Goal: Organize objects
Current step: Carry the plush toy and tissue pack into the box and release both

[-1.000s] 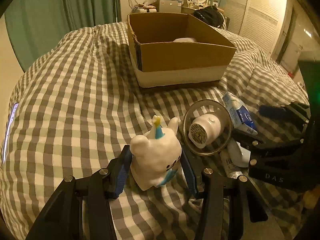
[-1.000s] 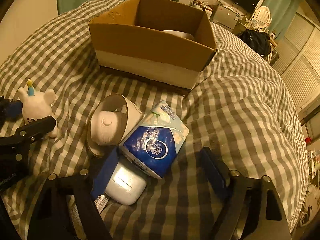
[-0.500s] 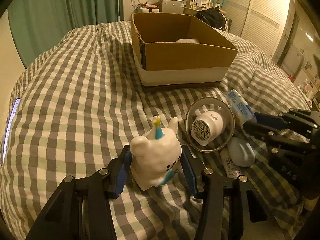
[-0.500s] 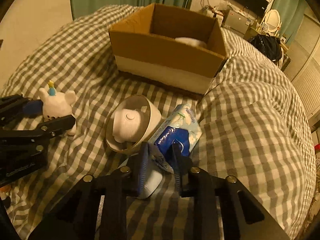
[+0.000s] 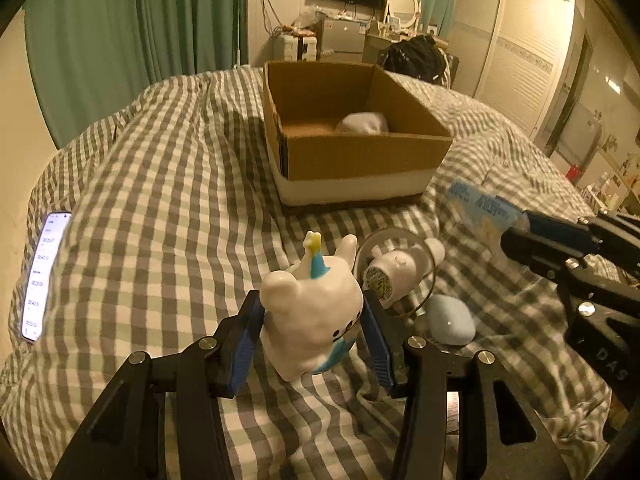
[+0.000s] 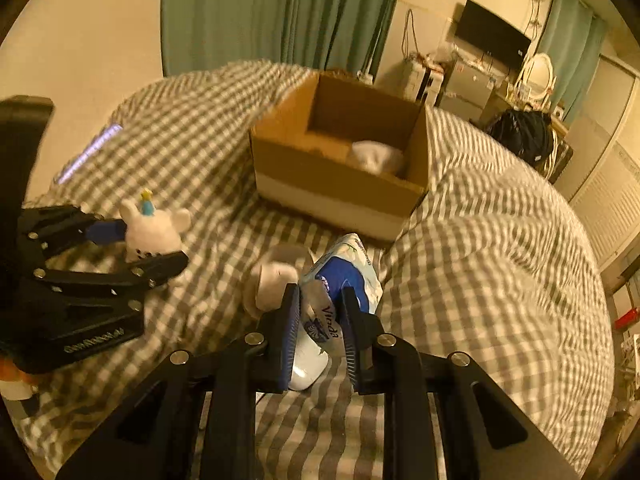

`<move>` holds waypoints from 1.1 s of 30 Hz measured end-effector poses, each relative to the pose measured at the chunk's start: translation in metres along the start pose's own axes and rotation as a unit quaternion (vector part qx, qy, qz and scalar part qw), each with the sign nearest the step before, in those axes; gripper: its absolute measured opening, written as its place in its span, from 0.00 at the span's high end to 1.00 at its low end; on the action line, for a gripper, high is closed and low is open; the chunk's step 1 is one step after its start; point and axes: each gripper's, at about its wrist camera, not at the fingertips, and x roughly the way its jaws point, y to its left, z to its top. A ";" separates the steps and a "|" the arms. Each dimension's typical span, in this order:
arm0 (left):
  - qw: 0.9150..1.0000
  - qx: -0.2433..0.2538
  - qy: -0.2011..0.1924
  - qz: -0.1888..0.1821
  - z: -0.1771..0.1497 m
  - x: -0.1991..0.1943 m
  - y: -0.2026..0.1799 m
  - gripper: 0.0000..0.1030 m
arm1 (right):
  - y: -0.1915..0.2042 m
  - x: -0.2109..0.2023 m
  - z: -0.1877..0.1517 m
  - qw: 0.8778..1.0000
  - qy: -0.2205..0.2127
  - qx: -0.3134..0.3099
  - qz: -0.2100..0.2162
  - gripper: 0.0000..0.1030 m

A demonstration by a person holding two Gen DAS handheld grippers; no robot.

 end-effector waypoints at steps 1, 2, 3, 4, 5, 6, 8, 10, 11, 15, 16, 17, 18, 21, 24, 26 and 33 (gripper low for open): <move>1.000 0.001 -0.005 0.000 0.003 -0.004 0.000 0.51 | 0.001 -0.006 0.003 1.000 -0.009 -0.002 0.000 0.81; 1.000 0.001 -0.009 0.000 0.005 -0.007 0.001 0.51 | 0.002 -0.013 0.007 1.000 -0.017 -0.004 0.001 0.81; 1.000 0.002 -0.015 -0.001 0.010 -0.010 0.001 0.51 | 0.003 -0.018 0.012 1.000 -0.026 -0.006 0.000 0.81; 1.000 0.002 -0.019 -0.001 0.013 -0.013 0.001 0.51 | 0.004 -0.022 0.015 0.999 -0.032 -0.009 0.000 0.81; 1.000 0.004 -0.024 -0.001 0.017 -0.016 0.002 0.51 | 0.005 -0.027 0.019 0.999 -0.039 -0.012 -0.001 0.81; 1.000 0.005 -0.029 -0.003 0.022 -0.019 0.002 0.51 | 0.005 -0.032 0.023 0.999 -0.047 -0.015 -0.001 0.81; 0.999 0.004 -0.037 -0.008 0.032 -0.024 0.004 0.51 | 0.007 -0.042 0.036 0.998 -0.064 -0.025 0.001 0.82; 0.999 0.003 -0.045 -0.008 0.045 -0.027 0.006 0.51 | 0.007 -0.050 0.047 0.996 -0.077 -0.036 0.001 0.82; 0.999 0.004 -0.049 -0.007 0.052 -0.028 0.007 0.51 | 0.006 -0.053 0.054 0.996 -0.086 -0.039 -0.001 0.82; 0.997 0.017 -0.075 0.003 0.087 -0.033 0.007 0.51 | -0.003 -0.061 0.085 0.993 -0.114 -0.045 -0.001 0.82; 0.996 0.019 -0.082 0.005 0.096 -0.033 0.006 0.51 | -0.006 -0.061 0.093 0.992 -0.119 -0.045 0.000 0.82; 0.996 0.022 -0.090 0.011 0.106 -0.033 0.006 0.51 | -0.010 -0.059 0.103 0.991 -0.124 -0.043 0.002 0.82; 0.995 0.025 -0.098 0.017 0.115 -0.031 0.006 0.51 | -0.014 -0.058 0.111 0.991 -0.129 -0.041 0.005 0.82; 0.993 0.028 -0.109 0.021 0.143 -0.019 0.007 0.51 | -0.025 -0.045 0.135 0.990 -0.137 -0.034 0.016 0.82; 0.993 0.024 -0.114 0.017 0.169 0.003 0.010 0.51 | -0.037 -0.026 0.153 0.990 -0.137 -0.025 0.030 0.82; 0.994 0.017 -0.107 0.003 0.185 0.023 0.014 0.51 | -0.046 -0.007 0.166 0.990 -0.135 -0.017 0.036 0.82; 0.998 0.023 -0.061 -0.015 0.225 0.112 0.024 0.51 | -0.086 0.064 0.196 0.992 -0.113 0.014 0.057 0.82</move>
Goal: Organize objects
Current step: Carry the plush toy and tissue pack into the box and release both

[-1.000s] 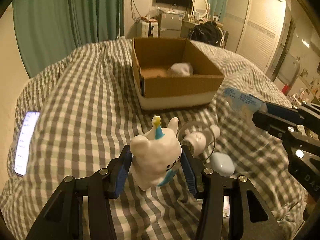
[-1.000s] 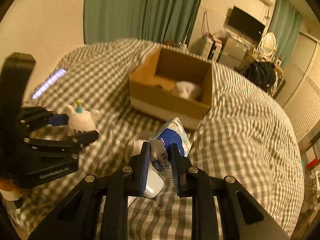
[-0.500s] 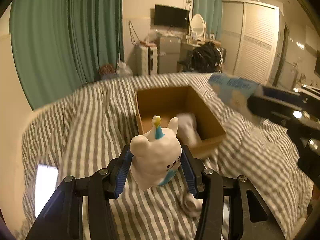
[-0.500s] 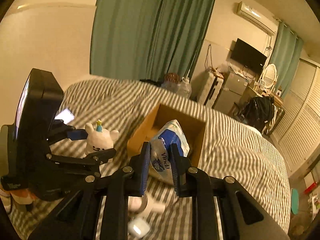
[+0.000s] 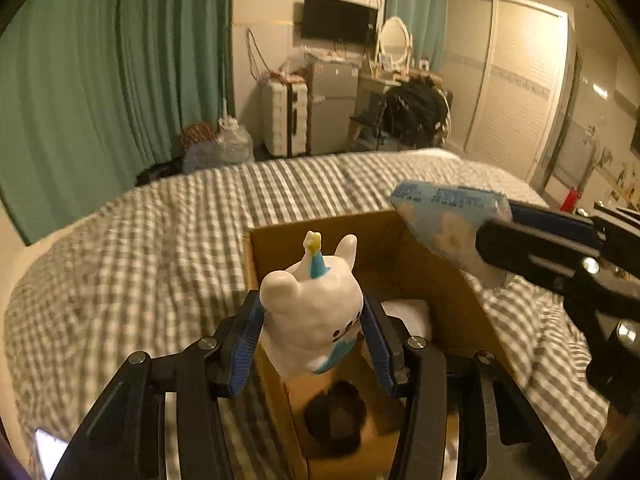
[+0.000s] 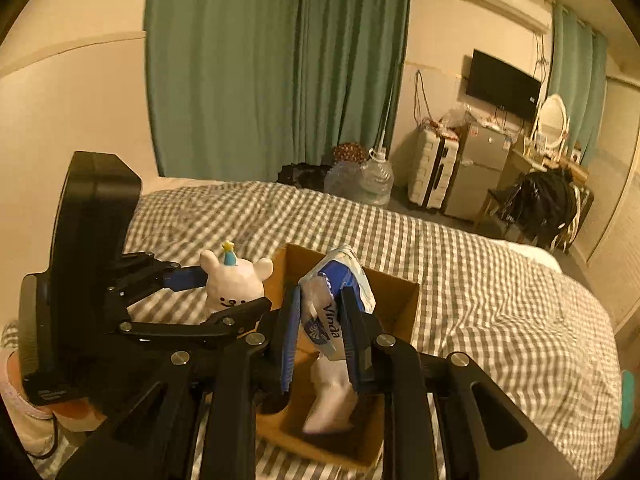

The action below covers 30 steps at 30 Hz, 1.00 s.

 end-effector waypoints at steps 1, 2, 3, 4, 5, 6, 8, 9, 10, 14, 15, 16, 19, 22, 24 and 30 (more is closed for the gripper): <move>1.000 -0.003 0.006 -0.004 0.000 0.010 0.002 0.51 | -0.008 0.012 -0.001 1.000 0.005 0.006 0.003 0.82; 1.000 -0.003 0.013 -0.007 0.001 0.020 0.002 0.51 | -0.011 0.022 -0.002 1.000 0.009 0.013 0.006 0.82; 1.000 -0.001 0.017 -0.008 0.000 0.028 0.003 0.51 | -0.017 0.036 -0.003 1.000 0.017 0.020 0.014 0.82; 1.000 0.002 0.021 -0.011 -0.001 0.035 0.002 0.51 | -0.022 0.046 -0.003 0.999 0.022 0.023 0.020 0.82; 1.000 0.006 0.026 -0.016 -0.003 0.041 0.001 0.51 | -0.024 0.054 -0.005 0.999 0.026 0.024 0.022 0.82; 0.999 0.007 0.033 -0.022 -0.005 0.047 0.001 0.51 | -0.026 0.063 -0.008 0.999 0.032 0.022 0.023 0.82; 0.998 0.007 0.047 -0.032 -0.007 0.056 0.001 0.51 | -0.030 0.080 -0.017 0.998 0.043 0.023 0.025 0.82; 0.998 0.010 0.050 -0.034 -0.009 0.059 -0.001 0.51 | -0.031 0.087 -0.021 0.998 0.051 0.026 0.029 0.82; 0.998 0.016 0.052 -0.032 -0.009 0.061 -0.002 0.51 | -0.035 0.094 -0.026 0.997 0.058 0.032 0.034 0.82; 0.998 0.027 0.047 -0.025 -0.016 0.056 -0.010 0.51 | -0.049 0.103 -0.035 0.995 0.071 0.053 0.040 0.81; 0.998 0.027 0.045 -0.025 -0.016 0.054 -0.012 0.51 | -0.052 0.101 -0.035 0.995 0.068 0.060 0.039 0.80; 0.998 0.026 0.046 -0.024 -0.018 0.052 -0.012 0.49 | -0.053 0.100 -0.036 0.995 0.065 0.064 0.038 0.78; 0.998 0.019 0.052 -0.025 -0.020 0.044 -0.016 0.38 | -0.055 0.086 -0.033 0.995 0.051 0.073 0.035 0.69; 0.999 0.019 0.043 -0.019 -0.015 0.026 -0.020 0.25 | -0.056 0.065 -0.026 0.996 0.031 0.083 0.026 0.51; 0.999 0.021 0.034 -0.013 -0.012 0.007 -0.024 0.22 | -0.056 0.048 -0.021 0.996 0.020 0.086 0.021 0.49; 1.000 0.017 -0.015 -0.001 0.007 -0.069 -0.030 0.06 | -0.042 -0.034 -0.001 0.998 -0.014 0.060 -0.024 0.34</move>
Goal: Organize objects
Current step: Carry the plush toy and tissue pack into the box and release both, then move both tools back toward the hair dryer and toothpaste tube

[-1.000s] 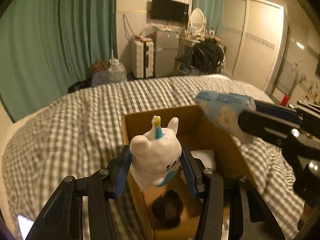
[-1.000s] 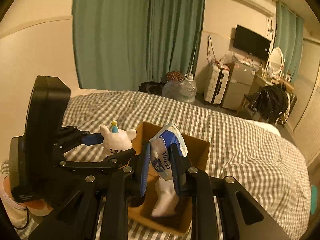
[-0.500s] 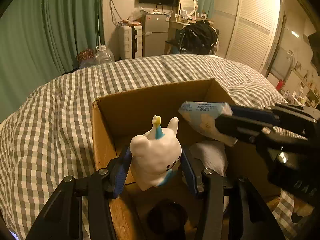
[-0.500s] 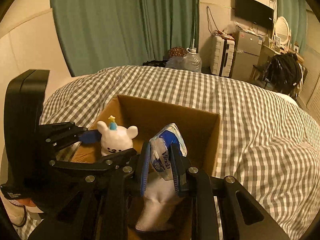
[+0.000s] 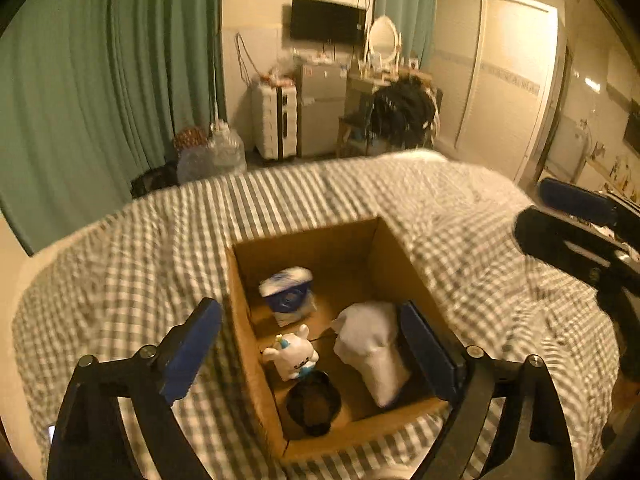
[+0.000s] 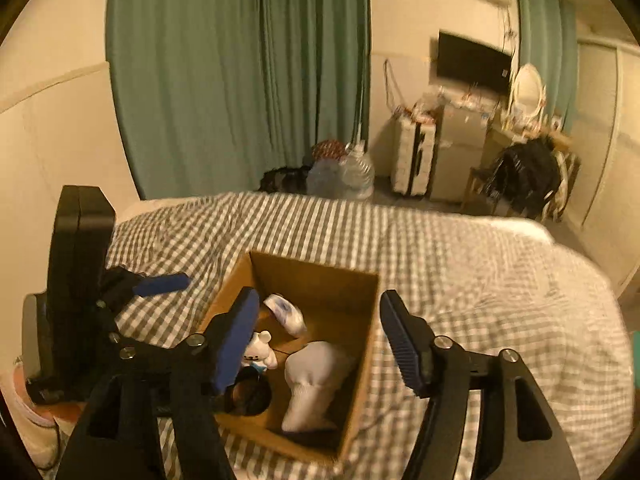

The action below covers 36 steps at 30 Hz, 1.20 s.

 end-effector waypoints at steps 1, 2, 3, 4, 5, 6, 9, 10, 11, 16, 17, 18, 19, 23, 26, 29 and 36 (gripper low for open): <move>1.000 0.001 -0.007 0.004 0.001 -0.013 -0.002 0.05 | 0.003 -0.016 0.003 1.000 -0.009 -0.003 -0.009 0.30; 1.000 0.002 -0.015 0.009 0.003 -0.027 -0.003 0.04 | 0.006 -0.032 0.005 1.000 -0.017 -0.006 -0.016 0.29; 1.000 0.003 -0.023 0.016 0.003 -0.042 -0.003 0.04 | 0.009 -0.051 0.008 0.999 -0.026 -0.009 -0.023 0.27; 0.999 0.003 -0.028 0.023 0.002 -0.055 -0.004 0.04 | 0.014 -0.066 0.009 0.999 -0.031 -0.011 -0.028 0.25; 0.999 0.004 -0.030 0.027 0.000 -0.064 -0.004 0.04 | 0.018 -0.081 0.010 0.999 -0.035 -0.014 -0.036 0.23; 0.999 0.006 -0.032 0.029 -0.003 -0.075 -0.005 0.04 | 0.020 -0.091 0.011 0.998 -0.039 -0.017 -0.041 0.20; 0.999 0.010 -0.034 0.039 -0.016 -0.100 -0.007 0.04 | 0.035 -0.128 0.009 0.997 -0.049 -0.029 -0.056 0.20; 0.999 0.010 -0.033 0.042 -0.022 -0.107 -0.007 0.04 | 0.041 -0.139 0.006 0.996 -0.051 -0.033 -0.060 0.20; 0.998 0.011 -0.033 0.045 -0.027 -0.115 -0.007 0.04 | 0.045 -0.147 0.003 0.996 -0.051 -0.036 -0.064 0.20; 0.998 0.009 -0.039 0.046 -0.066 -0.138 -0.005 0.04 | 0.067 -0.174 -0.025 0.995 -0.042 -0.040 -0.075 0.20; 0.998 0.008 -0.040 0.050 -0.073 -0.140 -0.005 0.04 | 0.072 -0.176 -0.035 0.995 -0.037 -0.041 -0.078 0.20; 0.998 0.007 -0.041 0.057 -0.082 -0.143 -0.007 0.04 | 0.072 -0.177 -0.043 0.995 -0.034 -0.041 -0.080 0.20; 0.997 0.007 -0.042 0.063 -0.091 -0.144 -0.007 0.04 | 0.076 -0.177 -0.053 0.995 -0.031 -0.042 -0.084 0.20; 0.996 -0.004 -0.032 0.084 -0.131 -0.136 -0.007 0.04 | 0.087 -0.168 -0.094 0.995 -0.014 -0.035 -0.090 0.20; 0.995 -0.025 -0.009 0.096 -0.162 -0.119 -0.008 0.04 | 0.091 -0.145 -0.127 0.995 0.013 -0.034 -0.092 0.20; 0.993 -0.017 0.015 0.114 -0.192 -0.100 -0.015 0.04 | 0.097 -0.125 -0.162 0.994 0.052 -0.035 -0.090 0.20; 0.990 0.009 0.070 0.123 -0.238 -0.072 -0.017 0.04 | 0.109 -0.077 -0.224 0.984 0.166 -0.026 -0.050 0.20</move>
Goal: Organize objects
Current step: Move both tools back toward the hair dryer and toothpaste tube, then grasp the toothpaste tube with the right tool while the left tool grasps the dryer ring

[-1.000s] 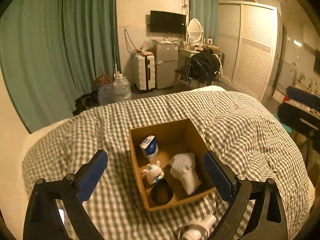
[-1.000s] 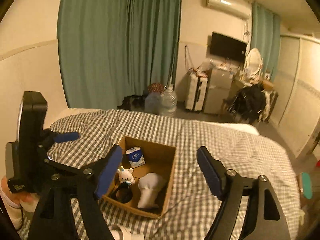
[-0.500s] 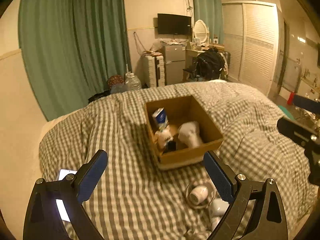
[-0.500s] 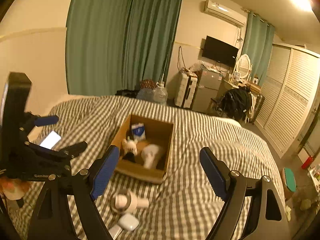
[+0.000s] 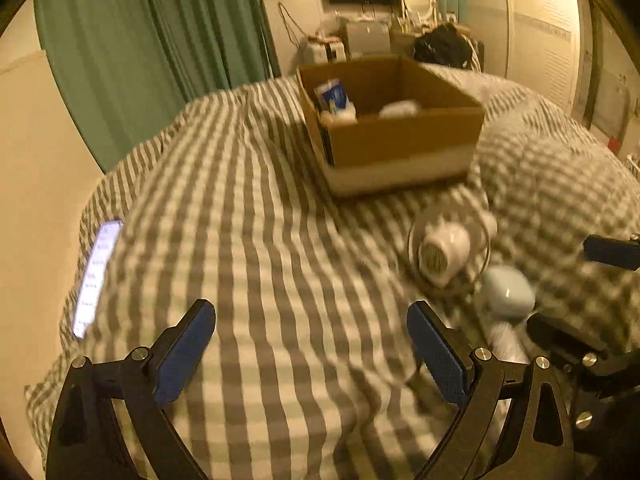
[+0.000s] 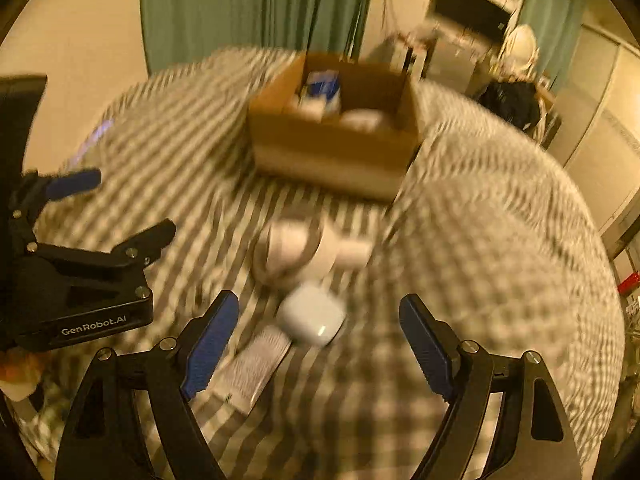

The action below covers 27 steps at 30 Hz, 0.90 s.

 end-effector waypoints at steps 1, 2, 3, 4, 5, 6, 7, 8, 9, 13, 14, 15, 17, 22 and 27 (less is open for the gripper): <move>1.000 -0.003 0.004 -0.005 -0.003 0.001 0.002 0.04 | 0.003 0.007 -0.005 1.000 0.012 -0.001 0.008 0.25; 1.000 -0.006 0.006 -0.012 -0.005 0.002 0.003 0.04 | 0.005 0.012 -0.007 1.000 0.021 -0.002 0.016 0.29; 1.000 -0.008 0.007 -0.019 -0.007 0.004 0.005 0.04 | 0.008 0.017 -0.009 0.999 0.031 -0.006 0.022 0.40; 1.000 -0.008 0.010 -0.023 -0.008 0.004 0.006 0.04 | 0.012 0.021 -0.012 0.999 0.038 -0.010 0.026 0.52; 1.000 -0.011 0.011 -0.024 -0.008 0.005 0.007 0.04 | 0.014 0.027 -0.013 0.998 0.048 -0.014 0.036 0.56; 0.999 -0.015 0.012 -0.026 -0.008 0.006 0.009 0.04 | 0.015 0.033 -0.015 0.997 0.063 -0.015 0.051 0.58; 0.999 -0.017 0.014 -0.029 -0.008 0.008 0.009 0.04 | 0.017 0.037 -0.015 0.996 0.072 -0.014 0.057 0.58; 0.999 -0.019 0.016 -0.030 -0.007 0.009 0.010 0.04 | 0.018 0.044 -0.018 0.994 0.085 -0.015 0.061 0.58; 0.999 -0.019 0.017 -0.030 -0.007 0.010 0.010 0.04 | 0.020 0.050 -0.021 0.993 0.094 -0.016 0.065 0.58; 0.999 -0.015 0.018 -0.027 -0.007 0.012 0.007 0.04 | 0.022 0.068 -0.023 0.989 0.124 -0.014 0.079 0.58; 0.999 -0.014 0.019 -0.026 -0.007 0.013 0.007 0.04 | 0.022 0.074 -0.023 0.988 0.130 -0.012 0.083 0.58; 0.999 -0.015 0.019 -0.026 -0.008 0.014 0.007 0.04 | 0.023 0.078 -0.022 0.987 0.135 -0.012 0.082 0.58; 0.999 -0.015 0.021 -0.025 -0.008 0.014 0.007 0.04 | 0.024 0.083 -0.023 0.987 0.138 -0.014 0.081 0.60; 0.999 -0.012 0.026 -0.022 -0.007 0.015 0.006 0.04 | 0.017 0.059 -0.023 0.992 0.096 -0.007 0.085 0.79; 0.999 0.012 0.031 -0.040 0.000 0.018 -0.007 0.04 | 0.008 0.020 -0.013 0.995 0.039 -0.009 0.089 0.79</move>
